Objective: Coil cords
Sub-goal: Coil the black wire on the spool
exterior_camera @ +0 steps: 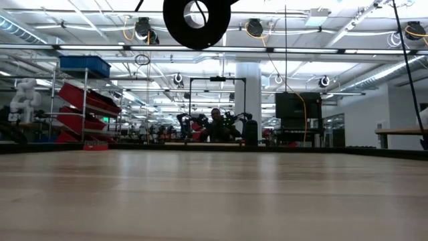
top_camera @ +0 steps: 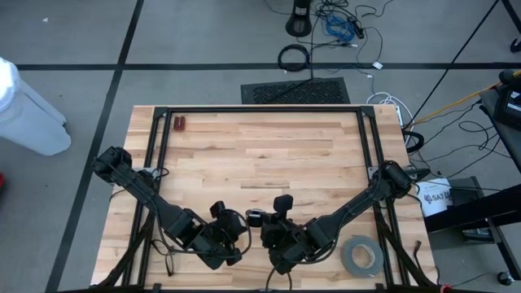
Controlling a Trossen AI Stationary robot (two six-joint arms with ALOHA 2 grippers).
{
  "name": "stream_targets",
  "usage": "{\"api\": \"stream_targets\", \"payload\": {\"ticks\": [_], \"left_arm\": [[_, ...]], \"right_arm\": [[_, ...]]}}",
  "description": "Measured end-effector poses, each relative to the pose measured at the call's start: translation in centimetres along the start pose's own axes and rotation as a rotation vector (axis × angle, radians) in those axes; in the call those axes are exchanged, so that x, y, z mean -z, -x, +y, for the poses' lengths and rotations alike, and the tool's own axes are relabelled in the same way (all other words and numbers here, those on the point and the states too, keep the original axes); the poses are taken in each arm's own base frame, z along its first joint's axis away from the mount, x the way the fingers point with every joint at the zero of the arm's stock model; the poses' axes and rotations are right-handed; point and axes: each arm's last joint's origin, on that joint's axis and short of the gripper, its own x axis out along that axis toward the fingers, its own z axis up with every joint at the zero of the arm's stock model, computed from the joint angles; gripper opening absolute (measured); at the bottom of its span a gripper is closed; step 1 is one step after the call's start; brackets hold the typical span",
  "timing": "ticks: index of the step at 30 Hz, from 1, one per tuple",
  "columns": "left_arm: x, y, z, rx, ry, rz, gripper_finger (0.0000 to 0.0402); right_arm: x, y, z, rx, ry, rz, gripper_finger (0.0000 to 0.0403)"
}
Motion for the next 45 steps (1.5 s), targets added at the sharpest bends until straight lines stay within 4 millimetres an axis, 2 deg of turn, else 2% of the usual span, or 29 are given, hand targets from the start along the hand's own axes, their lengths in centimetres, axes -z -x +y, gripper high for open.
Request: {"api": "stream_targets", "payload": {"ticks": [7, 14, 19, 28, 36, 45], "left_arm": [[-0.5, -0.7, 1.1, -0.061, 0.024, 0.022, 0.0011], [-0.7, -1.8, 1.6, -0.091, 0.005, 0.039, 0.0011], [0.0, -4.0, 2.0, -0.141, -0.020, 0.101, 0.0011], [1.3, -7.6, 2.3, -0.222, -0.045, 0.150, 0.0011], [2.3, -9.5, 2.5, -0.267, -0.063, 0.180, 0.0011], [3.2, -10.1, 3.1, -0.284, -0.094, 0.208, 0.0011]], "right_arm": [[0.0, -0.4, -0.2, 0.008, 0.059, 0.009, 0.0000], [0.7, -2.3, 0.6, 0.031, 0.101, 0.052, 0.0000], [1.3, -3.8, 1.3, 0.015, 0.135, 0.097, 0.0000], [2.4, -5.2, 2.5, -0.028, 0.177, 0.168, 0.0000], [3.4, -6.4, 3.8, -0.054, 0.177, 0.221, 0.0000], [4.2, -7.3, 4.8, -0.102, 0.184, 0.260, 0.0000]]}}
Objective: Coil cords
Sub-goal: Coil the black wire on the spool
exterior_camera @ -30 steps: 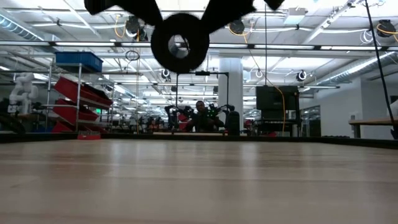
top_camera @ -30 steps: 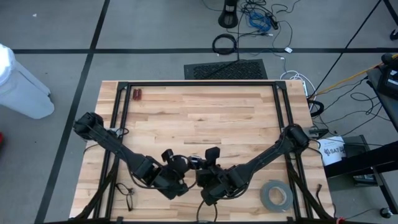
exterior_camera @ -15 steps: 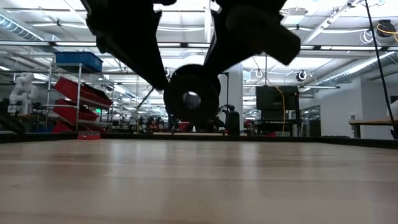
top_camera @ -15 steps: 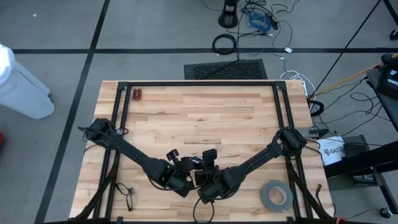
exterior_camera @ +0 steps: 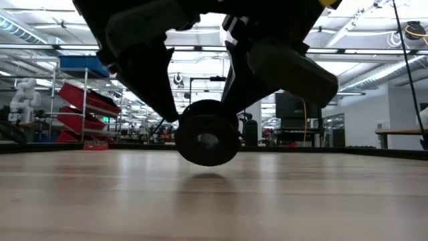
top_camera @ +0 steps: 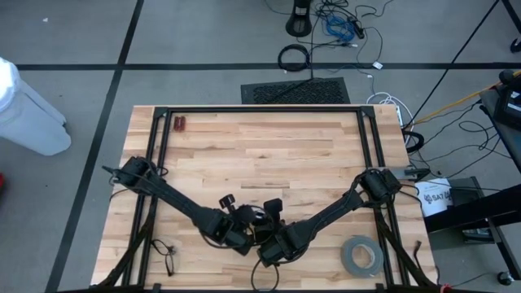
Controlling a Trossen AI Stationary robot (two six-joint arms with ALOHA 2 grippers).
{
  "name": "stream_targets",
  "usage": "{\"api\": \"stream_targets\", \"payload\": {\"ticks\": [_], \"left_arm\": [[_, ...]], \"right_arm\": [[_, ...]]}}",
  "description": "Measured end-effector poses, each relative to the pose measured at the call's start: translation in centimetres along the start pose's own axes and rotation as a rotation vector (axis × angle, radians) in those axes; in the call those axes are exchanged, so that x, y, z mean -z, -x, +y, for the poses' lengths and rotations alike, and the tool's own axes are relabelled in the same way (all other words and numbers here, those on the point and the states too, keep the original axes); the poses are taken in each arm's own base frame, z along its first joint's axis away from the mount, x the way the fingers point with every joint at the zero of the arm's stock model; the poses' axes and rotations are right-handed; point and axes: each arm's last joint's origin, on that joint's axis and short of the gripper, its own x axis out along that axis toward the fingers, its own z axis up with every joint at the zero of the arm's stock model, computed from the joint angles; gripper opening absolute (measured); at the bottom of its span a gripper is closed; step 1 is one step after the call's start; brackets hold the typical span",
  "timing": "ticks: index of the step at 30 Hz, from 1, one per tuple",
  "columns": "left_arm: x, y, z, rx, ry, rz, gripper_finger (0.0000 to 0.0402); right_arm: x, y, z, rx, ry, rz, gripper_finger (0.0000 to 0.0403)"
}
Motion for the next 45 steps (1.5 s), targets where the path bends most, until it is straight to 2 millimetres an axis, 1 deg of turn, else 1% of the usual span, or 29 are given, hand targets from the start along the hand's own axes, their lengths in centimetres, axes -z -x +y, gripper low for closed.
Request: {"api": "stream_targets", "payload": {"ticks": [4, 8, 10, 13, 18, 22, 26, 31, 37, 41, 45], "left_arm": [[0.5, -0.3, 0.0, 0.019, 0.022, 0.021, 0.0011], [0.7, 0.1, -0.8, 0.067, 0.029, 0.004, 0.0013], [0.8, 0.4, -1.3, 0.108, 0.027, -0.012, 0.0024], [0.8, 0.8, -2.1, 0.161, 0.033, -0.040, 0.0063], [1.2, 1.1, -2.4, 0.174, 0.043, -0.042, 0.0143], [1.6, 1.9, -2.5, 0.185, 0.028, -0.027, 0.0178], [1.9, 3.9, -2.5, 0.231, 0.010, -0.029, 0.0189], [2.0, 7.6, -2.2, 0.312, -0.001, -0.074, 0.0190], [2.5, 11.4, -1.2, 0.318, -0.004, -0.175, 0.0190], [2.8, 13.2, -0.6, 0.311, -0.004, -0.240, 0.0190], [3.2, 14.0, -0.3, 0.283, 0.010, -0.279, 0.0190]], "right_arm": [[0.0, 0.0, 0.0, -0.003, -0.005, 0.002, 0.0000], [0.1, -0.1, 0.1, -0.003, -0.009, 0.005, 0.0000], [0.1, -0.2, 0.2, -0.002, -0.007, 0.010, 0.0000], [0.2, -0.2, 0.2, -0.002, -0.011, 0.011, 0.0000], [0.2, -0.2, 0.2, 0.005, -0.012, 0.010, 0.0000], [0.2, -0.2, 0.2, 0.006, -0.019, 0.013, 0.0000], [0.4, -0.1, 0.1, 0.011, -0.018, 0.029, 0.0000], [0.5, -0.1, 0.1, 0.017, -0.016, 0.034, 0.0000], [0.4, -0.5, -0.3, 0.022, -0.006, 0.042, 0.0000], [0.4, -0.8, -0.6, 0.026, 0.043, 0.054, 0.0000], [0.4, -1.2, -1.1, 0.029, 0.082, 0.066, 0.0000]]}}
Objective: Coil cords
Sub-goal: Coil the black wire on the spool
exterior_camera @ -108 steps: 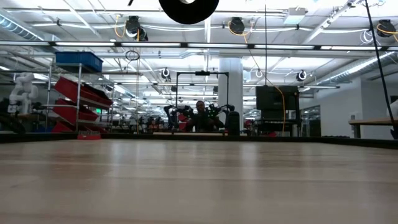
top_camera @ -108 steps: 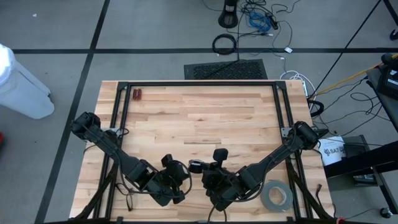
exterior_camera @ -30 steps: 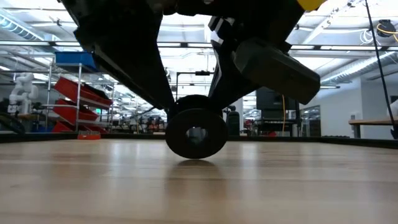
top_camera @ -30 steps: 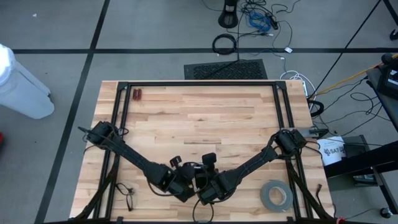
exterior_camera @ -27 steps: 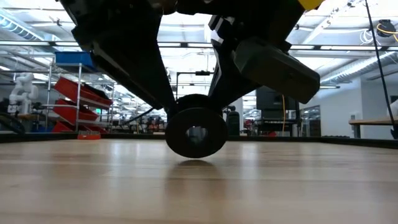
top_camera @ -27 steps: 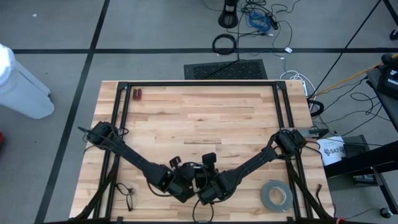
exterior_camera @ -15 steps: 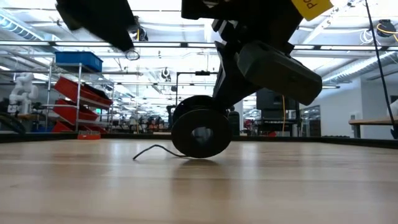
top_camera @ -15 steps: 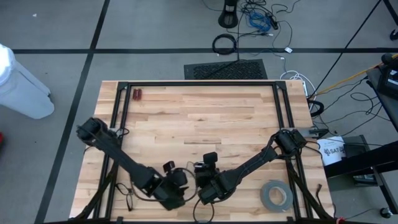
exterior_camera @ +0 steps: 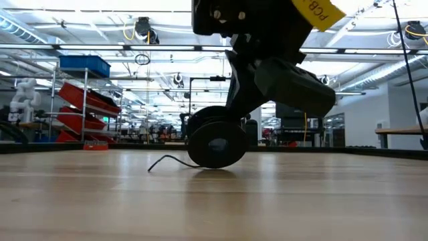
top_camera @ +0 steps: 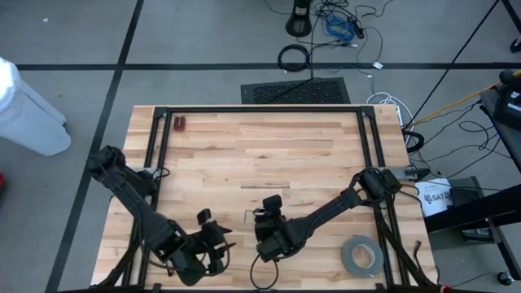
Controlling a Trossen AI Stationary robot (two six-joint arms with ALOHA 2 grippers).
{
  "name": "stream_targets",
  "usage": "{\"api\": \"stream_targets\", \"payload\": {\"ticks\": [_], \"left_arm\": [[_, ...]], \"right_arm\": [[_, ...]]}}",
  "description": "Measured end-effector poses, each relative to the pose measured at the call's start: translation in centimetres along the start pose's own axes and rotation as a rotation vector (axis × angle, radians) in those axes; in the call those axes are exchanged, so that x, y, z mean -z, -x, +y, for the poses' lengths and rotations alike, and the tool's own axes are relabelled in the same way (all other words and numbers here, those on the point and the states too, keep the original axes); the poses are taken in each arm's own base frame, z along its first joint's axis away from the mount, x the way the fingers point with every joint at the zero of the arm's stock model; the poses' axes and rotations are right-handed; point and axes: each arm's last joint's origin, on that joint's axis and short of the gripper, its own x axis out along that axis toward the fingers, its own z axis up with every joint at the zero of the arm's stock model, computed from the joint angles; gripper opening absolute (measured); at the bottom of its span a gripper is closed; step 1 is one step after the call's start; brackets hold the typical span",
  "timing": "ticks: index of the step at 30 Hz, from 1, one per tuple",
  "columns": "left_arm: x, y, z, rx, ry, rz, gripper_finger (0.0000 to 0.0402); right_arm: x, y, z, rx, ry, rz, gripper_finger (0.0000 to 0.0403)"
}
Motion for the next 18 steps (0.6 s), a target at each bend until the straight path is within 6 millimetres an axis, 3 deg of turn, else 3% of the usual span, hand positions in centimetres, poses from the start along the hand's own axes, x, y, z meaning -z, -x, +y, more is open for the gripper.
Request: {"api": "stream_targets", "payload": {"ticks": [18], "left_arm": [[0.1, 0.4, 0.0, -0.063, -0.018, -0.092, 0.0190]], "right_arm": [[-0.2, -1.5, -0.8, -0.042, -0.012, 0.027, 0.0014]]}}
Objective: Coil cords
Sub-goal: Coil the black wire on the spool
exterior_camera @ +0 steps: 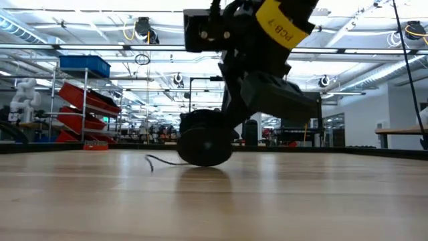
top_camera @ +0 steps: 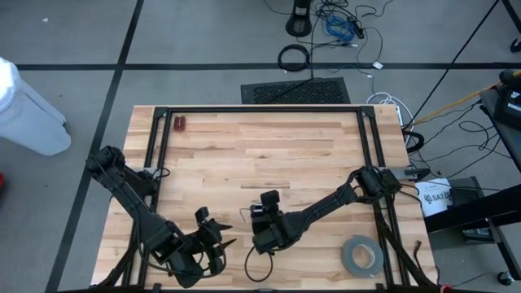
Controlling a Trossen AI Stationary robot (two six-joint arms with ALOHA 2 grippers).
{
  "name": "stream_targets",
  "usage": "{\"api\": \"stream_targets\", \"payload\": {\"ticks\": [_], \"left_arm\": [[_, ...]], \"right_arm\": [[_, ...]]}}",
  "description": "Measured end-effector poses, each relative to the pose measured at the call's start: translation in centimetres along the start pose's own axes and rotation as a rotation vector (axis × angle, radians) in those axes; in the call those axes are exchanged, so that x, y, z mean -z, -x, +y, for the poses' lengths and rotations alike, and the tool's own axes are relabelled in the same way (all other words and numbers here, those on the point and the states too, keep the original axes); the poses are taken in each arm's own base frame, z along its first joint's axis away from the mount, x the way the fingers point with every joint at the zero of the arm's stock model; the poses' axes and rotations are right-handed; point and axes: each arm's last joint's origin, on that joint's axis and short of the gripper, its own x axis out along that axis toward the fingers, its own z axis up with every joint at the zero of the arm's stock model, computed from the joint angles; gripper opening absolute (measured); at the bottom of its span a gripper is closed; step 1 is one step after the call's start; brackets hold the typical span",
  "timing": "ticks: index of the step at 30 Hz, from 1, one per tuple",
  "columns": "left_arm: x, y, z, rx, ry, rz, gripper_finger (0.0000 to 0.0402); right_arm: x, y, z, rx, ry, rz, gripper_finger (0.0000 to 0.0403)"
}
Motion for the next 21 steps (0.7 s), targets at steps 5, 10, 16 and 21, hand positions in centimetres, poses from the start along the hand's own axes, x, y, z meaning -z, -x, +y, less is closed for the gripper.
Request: {"api": "stream_targets", "payload": {"ticks": [5, 10, 16, 21], "left_arm": [[0.03, 0.08, -0.05, -0.002, 0.000, -0.007, 0.0190], [0.17, 0.31, -0.19, 0.002, -0.005, -0.014, 0.0190], [0.30, 0.50, -0.30, 0.007, -0.007, -0.015, 0.0190], [0.46, 0.73, -0.43, 0.014, 0.010, -0.014, 0.0190]], "right_arm": [[-0.15, -0.38, 0.25, -0.038, -0.012, -0.005, 0.0038], [-0.15, -0.50, 0.28, -0.037, -0.031, -0.003, 0.0065], [-0.25, -0.47, 0.38, -0.057, -0.069, -0.009, 0.0112], [-0.23, -0.10, 0.85, -0.064, -0.095, -0.017, 0.0140]]}}
